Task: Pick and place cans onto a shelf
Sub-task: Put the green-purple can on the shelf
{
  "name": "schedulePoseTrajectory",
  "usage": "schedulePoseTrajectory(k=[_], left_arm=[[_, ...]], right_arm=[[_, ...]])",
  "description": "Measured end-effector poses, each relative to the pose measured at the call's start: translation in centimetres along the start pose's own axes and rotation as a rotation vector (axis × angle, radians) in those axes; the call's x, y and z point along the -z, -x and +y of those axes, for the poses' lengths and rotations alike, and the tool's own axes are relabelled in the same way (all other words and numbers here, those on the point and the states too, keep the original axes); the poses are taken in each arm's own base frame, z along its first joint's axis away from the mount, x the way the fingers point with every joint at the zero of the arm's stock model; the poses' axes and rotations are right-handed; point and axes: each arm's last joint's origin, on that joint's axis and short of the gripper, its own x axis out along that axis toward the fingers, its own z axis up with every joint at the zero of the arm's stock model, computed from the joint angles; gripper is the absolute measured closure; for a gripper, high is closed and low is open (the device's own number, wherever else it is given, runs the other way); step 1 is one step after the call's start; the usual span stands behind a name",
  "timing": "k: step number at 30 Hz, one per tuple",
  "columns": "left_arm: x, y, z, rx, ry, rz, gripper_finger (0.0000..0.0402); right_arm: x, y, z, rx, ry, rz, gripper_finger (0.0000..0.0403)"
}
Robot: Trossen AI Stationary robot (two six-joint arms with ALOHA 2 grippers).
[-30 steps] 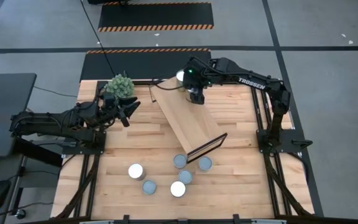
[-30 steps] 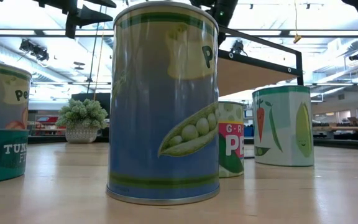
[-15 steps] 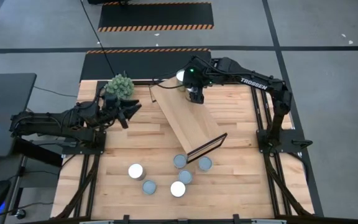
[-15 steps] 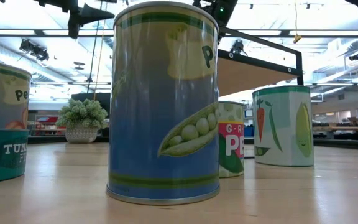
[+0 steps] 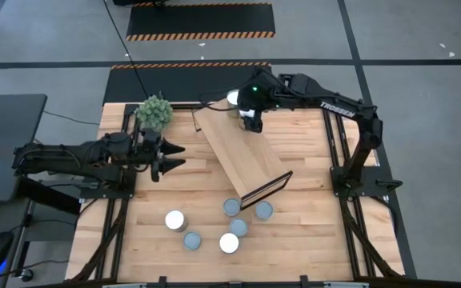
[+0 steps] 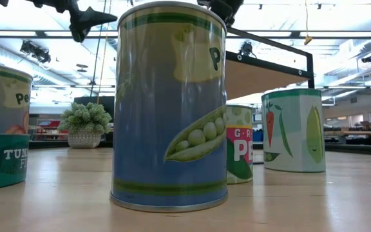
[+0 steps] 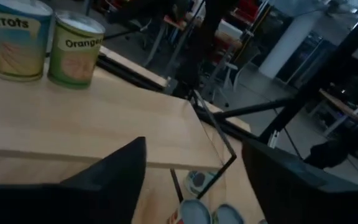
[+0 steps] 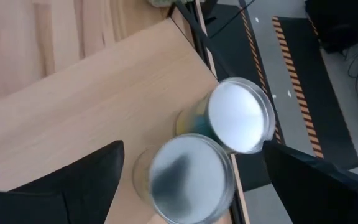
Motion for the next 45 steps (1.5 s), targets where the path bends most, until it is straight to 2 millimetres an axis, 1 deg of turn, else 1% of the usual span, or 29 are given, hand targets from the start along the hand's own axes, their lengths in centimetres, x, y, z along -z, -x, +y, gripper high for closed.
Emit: schedulePoseTrajectory(k=[3,7,14,16,19,23,27,31,33,37,39,42,45], left_arm=[[-0.2,-0.1,-0.4,-0.034,-0.016,0.051,0.0109],[-0.5,-0.5,-1.2,-0.109,-0.079,0.172,0.0111],[0.6,-1.2,-3.4,-0.157,-0.203,0.540,0.0115],[0.7,-1.3,-4.3,-0.155,-0.201,0.611,0.0115],[1.3,-1.3,-5.5,-0.163,-0.191,0.735,0.0115],[2.8,-1.3,-6.8,-0.165,-0.179,0.856,0.0115],[4.4,-1.0,-7.7,-0.184,-0.150,0.952,0.0115],[6.0,-0.2,-8.5,-0.223,-0.119,1.016,0.0115],[7.2,0.3,-8.7,-0.243,-0.102,1.042,0.0115],[9.9,1.2,-8.7,-0.263,-0.035,1.071,0.0115],[11.0,1.4,-8.8,-0.234,-0.009,1.067,0.0115],[12.4,1.4,-9.3,-0.165,-0.002,1.049,0.0115],[13.6,1.1,-9.5,-0.205,-0.032,1.013,0.0115]], right_arm=[[-0.1,0.5,0.5,-0.008,-0.019,-0.014,0.0014],[-0.3,1.7,1.4,-0.019,-0.045,-0.037,0.0014],[-0.4,5.5,3.9,0.011,-0.041,-0.102,0.0014],[-0.3,6.6,4.5,0.021,-0.059,-0.119,0.0014],[0.1,8.2,5.3,0.035,-0.093,-0.129,0.0014],[0.5,9.3,6.4,0.040,-0.127,-0.124,0.0014],[0.7,9.9,7.3,0.014,-0.143,-0.120,0.0014],[0.7,10.3,8.1,-0.006,-0.158,-0.127,0.0014],[0.7,10.4,8.4,-0.006,-0.172,-0.131,0.0014],[0.7,10.6,9.0,-0.003,-0.189,-0.137,0.0014],[0.7,10.7,9.2,-0.009,-0.187,-0.140,0.0014],[0.7,10.9,9.5,-0.015,-0.181,-0.142,0.0014],[0.7,10.8,9.5,-0.013,-0.182,-0.143,0.0015]])
